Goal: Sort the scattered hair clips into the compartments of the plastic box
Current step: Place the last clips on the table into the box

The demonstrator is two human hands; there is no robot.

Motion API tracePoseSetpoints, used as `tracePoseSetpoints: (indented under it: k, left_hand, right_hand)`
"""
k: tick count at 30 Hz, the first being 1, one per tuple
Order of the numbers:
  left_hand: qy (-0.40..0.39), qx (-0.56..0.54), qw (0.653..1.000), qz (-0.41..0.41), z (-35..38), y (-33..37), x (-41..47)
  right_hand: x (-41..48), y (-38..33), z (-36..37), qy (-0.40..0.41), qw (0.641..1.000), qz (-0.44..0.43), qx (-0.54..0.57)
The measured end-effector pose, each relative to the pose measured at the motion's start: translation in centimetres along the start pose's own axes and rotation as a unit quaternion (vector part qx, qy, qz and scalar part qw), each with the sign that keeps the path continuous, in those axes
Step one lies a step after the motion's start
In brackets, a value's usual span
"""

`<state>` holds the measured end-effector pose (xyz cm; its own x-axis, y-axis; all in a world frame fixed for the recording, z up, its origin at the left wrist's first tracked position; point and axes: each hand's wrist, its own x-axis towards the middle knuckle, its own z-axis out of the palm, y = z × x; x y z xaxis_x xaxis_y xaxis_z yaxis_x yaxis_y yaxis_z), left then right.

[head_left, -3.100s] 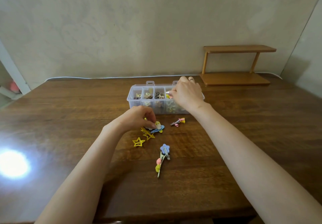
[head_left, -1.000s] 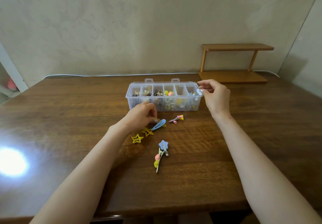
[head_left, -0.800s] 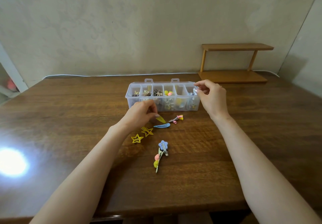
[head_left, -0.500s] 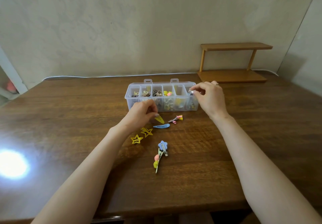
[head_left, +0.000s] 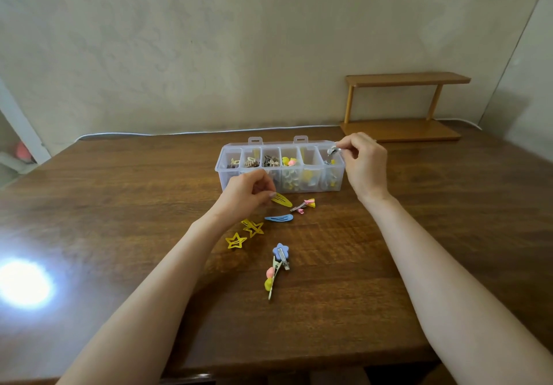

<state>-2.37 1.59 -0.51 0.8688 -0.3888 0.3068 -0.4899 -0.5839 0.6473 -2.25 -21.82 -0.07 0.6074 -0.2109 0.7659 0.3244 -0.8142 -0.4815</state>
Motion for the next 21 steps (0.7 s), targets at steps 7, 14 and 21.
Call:
tracePoseSetpoints:
  k: [7, 14, 21]
  left_hand:
    - [0.002, -0.015, 1.000, 0.002, 0.0, 0.0, 0.0]
    - [-0.013, -0.089, 0.996, -0.011, 0.0, 0.4, 0.0]
    - [0.014, -0.262, 0.963, -0.054, 0.0, 1.4, -0.1]
  right_hand:
    - [0.0, 0.2, -0.1, -0.040, 0.996, -0.009, -0.081]
    - [-0.1, 0.5, -0.4, -0.116, 0.982, -0.011, -0.145]
    - [-0.8, -4.4, -2.0, -0.181, 0.969, 0.015, 0.165]
